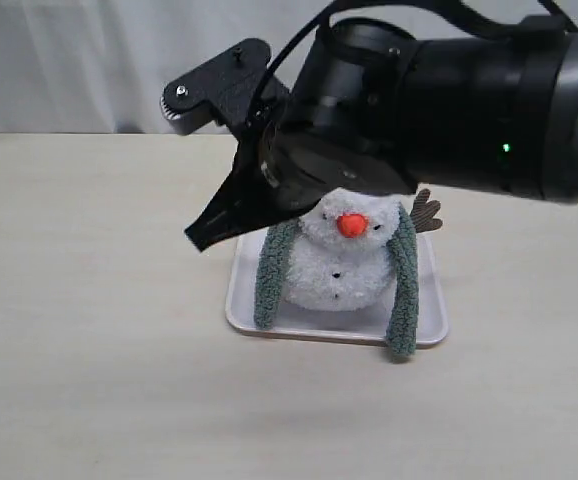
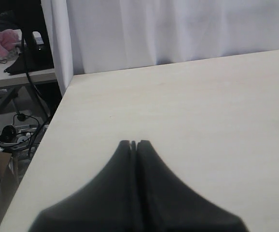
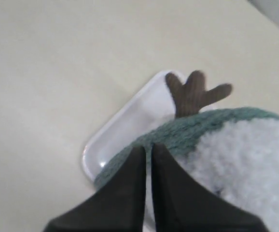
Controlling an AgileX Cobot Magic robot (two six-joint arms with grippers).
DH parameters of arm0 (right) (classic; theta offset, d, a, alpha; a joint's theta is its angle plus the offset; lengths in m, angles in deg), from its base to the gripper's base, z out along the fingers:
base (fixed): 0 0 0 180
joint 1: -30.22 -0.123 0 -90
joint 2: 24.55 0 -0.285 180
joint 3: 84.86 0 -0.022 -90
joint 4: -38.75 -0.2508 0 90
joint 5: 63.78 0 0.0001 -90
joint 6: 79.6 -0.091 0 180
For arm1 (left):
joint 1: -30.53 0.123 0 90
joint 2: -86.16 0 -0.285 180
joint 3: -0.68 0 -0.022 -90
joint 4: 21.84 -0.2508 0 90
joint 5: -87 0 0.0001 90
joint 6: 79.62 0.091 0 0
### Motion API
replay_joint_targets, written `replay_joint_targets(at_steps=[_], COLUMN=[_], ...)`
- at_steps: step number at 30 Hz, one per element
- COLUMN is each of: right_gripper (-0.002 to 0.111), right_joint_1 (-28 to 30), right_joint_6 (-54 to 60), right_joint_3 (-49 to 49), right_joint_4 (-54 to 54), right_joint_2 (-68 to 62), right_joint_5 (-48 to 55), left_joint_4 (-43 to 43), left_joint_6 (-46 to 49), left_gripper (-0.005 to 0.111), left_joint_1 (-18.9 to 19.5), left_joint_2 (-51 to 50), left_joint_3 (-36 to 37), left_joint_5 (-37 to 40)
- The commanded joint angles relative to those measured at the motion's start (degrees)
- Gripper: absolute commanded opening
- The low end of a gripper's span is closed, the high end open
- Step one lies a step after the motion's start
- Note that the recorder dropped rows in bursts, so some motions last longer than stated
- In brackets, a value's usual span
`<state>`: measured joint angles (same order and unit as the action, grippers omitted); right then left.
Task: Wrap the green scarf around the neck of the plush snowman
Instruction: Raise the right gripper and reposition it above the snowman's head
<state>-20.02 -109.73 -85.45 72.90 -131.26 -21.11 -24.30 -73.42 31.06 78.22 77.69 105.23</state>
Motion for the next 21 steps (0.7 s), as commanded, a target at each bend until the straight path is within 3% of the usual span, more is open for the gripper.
replay_joint_targets(at_steps=[1, 5, 10, 21], right_gripper=[0.004, 0.004, 0.004, 0.004], right_joint_1=[4.7, 10.7, 10.9, 10.8], right_joint_6=[1.3, 13.3, 15.7, 16.1], right_joint_3=[-9.1, -21.4, -30.7, -31.4], right_joint_4=[-2.3, -19.2, -17.6, -15.3], right_joint_2=[-4.7, -11.5, -20.8, -26.9], right_joint_5=[10.4, 16.2, 24.8, 24.7], left_joint_4=[0.1, 0.1, 0.1, 0.1], left_joint_6=[0.0, 0.0, 0.0, 0.0], left_gripper=[0.000, 0.000, 0.000, 0.000], left_joint_1=[-0.3, -0.3, -0.3, -0.3], left_joint_2=[0.1, 0.1, 0.1, 0.1], left_joint_3=[0.2, 0.2, 0.2, 0.2], left_joint_5=[-0.5, -0.5, -0.5, -0.5])
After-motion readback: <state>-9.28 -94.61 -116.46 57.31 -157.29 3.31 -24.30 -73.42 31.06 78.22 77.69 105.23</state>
